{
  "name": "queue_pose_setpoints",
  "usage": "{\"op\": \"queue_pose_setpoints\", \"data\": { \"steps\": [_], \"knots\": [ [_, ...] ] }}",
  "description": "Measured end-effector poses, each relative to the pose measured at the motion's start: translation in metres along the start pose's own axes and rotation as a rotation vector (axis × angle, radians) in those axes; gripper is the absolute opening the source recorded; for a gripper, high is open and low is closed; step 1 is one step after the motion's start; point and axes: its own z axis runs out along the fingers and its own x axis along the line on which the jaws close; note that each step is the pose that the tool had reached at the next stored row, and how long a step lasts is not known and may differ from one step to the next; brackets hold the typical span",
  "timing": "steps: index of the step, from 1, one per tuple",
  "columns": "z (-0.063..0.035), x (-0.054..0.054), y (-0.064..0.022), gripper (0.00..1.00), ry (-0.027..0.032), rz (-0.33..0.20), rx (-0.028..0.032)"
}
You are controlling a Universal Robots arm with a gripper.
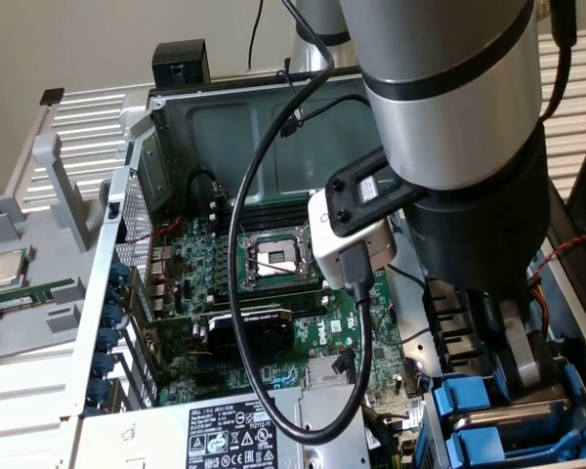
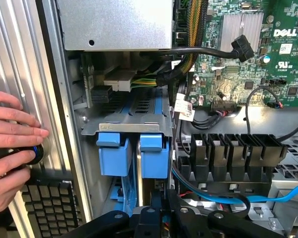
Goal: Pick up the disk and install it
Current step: 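Insert the second disk wire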
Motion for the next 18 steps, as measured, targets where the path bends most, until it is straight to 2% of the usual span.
{"op": "queue_pose_setpoints", "data": {
  "steps": [18],
  "knots": [
    [0.0024, -0.0001, 0.0010, 0.16, 0.0022, -0.001, 0.0034]
  ]
}}
